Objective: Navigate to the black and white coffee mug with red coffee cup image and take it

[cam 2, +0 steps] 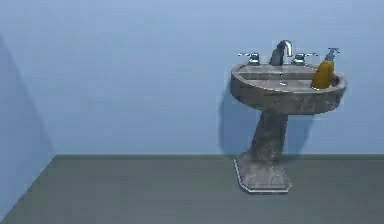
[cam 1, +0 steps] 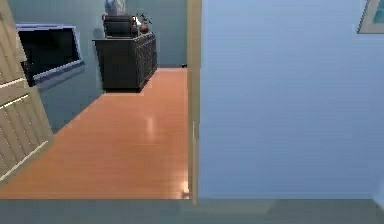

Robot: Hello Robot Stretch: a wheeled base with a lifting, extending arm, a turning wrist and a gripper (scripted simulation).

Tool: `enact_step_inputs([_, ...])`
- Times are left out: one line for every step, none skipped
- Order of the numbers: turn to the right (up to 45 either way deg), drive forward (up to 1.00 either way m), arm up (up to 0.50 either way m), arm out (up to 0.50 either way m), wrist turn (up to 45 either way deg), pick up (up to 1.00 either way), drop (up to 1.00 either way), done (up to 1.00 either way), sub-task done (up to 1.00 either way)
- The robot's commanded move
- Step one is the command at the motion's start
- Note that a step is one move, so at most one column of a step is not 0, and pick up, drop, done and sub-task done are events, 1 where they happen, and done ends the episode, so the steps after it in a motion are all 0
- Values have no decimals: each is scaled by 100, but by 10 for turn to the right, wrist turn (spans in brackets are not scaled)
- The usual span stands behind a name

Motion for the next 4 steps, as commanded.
enact_step_inputs([-450, 0, 0, 0, 0, 0, 0, 0, 0])
enact_step_inputs([-450, 0, 0, 0, 0, 0, 0, 0, 0])
enact_step_inputs([0, 100, 0, 0, 0, 0, 0, 0, 0])
enact_step_inputs([-30, 0, 0, 0, 0, 0, 0, 0, 0])
